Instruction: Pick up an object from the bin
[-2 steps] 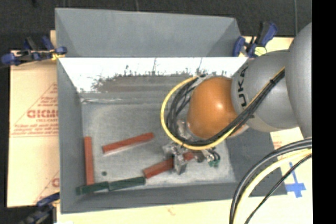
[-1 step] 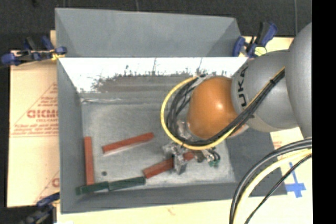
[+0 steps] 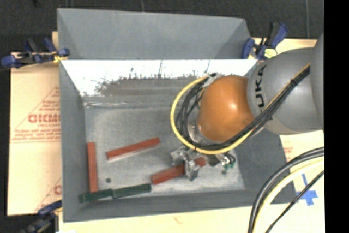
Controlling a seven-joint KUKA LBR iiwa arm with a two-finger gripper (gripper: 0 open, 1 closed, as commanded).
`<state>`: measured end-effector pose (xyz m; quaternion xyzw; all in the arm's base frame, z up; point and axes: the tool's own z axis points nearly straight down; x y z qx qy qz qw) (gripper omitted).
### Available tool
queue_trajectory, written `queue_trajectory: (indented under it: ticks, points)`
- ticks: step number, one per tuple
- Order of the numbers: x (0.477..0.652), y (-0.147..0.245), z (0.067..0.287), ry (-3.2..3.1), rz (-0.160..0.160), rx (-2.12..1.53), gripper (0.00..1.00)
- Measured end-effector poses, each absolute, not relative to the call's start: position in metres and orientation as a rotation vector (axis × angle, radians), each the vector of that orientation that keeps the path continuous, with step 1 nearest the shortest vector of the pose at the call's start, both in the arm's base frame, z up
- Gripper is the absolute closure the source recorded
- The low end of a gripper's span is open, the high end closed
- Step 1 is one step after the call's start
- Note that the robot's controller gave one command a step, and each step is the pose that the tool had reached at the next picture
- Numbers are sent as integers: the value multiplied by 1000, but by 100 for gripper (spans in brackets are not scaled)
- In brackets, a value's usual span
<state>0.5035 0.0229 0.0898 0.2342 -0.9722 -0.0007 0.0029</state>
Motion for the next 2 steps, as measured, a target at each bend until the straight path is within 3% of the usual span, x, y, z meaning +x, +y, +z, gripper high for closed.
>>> queue_trajectory:
  ticks: [1, 2]
  points:
    - [493, 36, 289, -2928, 4, 1165, 100]
    - [492, 36, 286, -2924, -1, 1160, 100]
